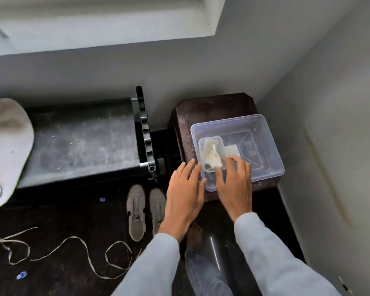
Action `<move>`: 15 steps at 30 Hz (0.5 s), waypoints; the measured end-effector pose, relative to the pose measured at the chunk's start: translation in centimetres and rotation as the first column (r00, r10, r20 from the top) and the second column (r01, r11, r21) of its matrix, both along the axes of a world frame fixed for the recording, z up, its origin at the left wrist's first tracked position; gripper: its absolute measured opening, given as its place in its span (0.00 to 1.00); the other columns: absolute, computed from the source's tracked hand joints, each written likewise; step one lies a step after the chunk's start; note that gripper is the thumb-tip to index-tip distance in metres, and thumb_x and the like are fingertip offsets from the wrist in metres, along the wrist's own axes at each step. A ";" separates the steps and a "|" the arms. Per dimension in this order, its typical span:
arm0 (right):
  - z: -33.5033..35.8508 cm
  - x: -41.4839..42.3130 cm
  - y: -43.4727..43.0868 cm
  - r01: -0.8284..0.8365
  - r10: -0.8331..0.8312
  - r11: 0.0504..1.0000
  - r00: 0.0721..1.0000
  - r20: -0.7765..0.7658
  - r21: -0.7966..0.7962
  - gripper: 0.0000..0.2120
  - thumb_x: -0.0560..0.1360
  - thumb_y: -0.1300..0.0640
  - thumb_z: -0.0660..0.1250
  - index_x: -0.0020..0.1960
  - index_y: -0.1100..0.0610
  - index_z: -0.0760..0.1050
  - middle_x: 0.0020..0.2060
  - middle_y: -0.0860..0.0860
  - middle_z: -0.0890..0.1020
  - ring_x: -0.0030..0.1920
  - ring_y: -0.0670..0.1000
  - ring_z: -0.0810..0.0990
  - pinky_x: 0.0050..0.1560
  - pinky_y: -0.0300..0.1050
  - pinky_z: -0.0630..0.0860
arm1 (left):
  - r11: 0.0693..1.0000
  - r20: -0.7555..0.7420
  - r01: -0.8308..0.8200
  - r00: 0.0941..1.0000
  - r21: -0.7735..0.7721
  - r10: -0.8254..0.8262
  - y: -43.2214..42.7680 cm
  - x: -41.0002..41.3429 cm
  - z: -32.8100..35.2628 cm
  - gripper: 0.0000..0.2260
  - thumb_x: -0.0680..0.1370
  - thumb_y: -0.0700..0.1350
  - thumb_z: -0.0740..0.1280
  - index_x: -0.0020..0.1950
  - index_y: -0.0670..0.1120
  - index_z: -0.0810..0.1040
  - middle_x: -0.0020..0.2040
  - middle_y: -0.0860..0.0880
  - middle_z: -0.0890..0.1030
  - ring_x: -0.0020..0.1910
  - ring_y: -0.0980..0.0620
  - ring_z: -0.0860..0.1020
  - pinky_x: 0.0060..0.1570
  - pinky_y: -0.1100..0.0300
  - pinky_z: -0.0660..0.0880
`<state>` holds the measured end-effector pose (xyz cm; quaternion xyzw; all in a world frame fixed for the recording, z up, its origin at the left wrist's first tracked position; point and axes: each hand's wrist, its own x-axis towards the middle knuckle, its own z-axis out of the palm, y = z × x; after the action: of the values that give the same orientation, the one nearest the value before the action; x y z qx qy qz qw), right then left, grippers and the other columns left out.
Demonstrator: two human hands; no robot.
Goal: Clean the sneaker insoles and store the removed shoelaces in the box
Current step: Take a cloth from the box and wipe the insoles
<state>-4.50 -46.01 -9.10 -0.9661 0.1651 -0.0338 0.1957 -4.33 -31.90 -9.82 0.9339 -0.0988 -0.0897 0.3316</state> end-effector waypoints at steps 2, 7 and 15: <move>-0.8 1.9 -1.1 0.001 -0.001 1.000 1.000 -0.028 -0.002 0.14 0.78 0.50 0.67 0.59 0.56 0.78 0.61 0.56 0.75 0.63 0.55 0.71 0.55 0.48 0.77 | 1.000 0.007 0.004 1.000 0.010 -0.004 -1.8 1.3 -0.6 0.19 0.81 0.46 0.67 0.72 0.44 0.74 0.73 0.44 0.75 0.73 0.42 0.72 0.71 0.42 0.71; -2.2 4.4 -2.2 -0.045 0.042 0.999 0.994 -0.101 -0.027 0.13 0.74 0.48 0.71 0.51 0.57 0.81 0.61 0.56 0.75 0.62 0.56 0.72 0.53 0.50 0.79 | 0.996 -0.019 -0.080 0.997 -0.027 0.079 -4.1 3.0 -0.9 0.17 0.80 0.46 0.67 0.69 0.46 0.76 0.70 0.47 0.77 0.68 0.46 0.76 0.63 0.48 0.76; -0.5 4.6 -2.8 0.089 -0.084 0.979 0.996 -0.031 0.186 0.09 0.75 0.49 0.72 0.47 0.56 0.81 0.64 0.52 0.73 0.65 0.51 0.67 0.56 0.38 0.74 | 0.963 -0.055 -0.240 0.970 -0.122 0.235 -3.9 3.6 0.3 0.14 0.82 0.47 0.66 0.67 0.48 0.78 0.65 0.52 0.80 0.65 0.53 0.76 0.61 0.57 0.76</move>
<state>0.06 -48.78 -9.64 -0.9357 0.2116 -0.0155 0.2819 -0.78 -35.77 -9.52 0.9140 0.0149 -0.0614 0.4008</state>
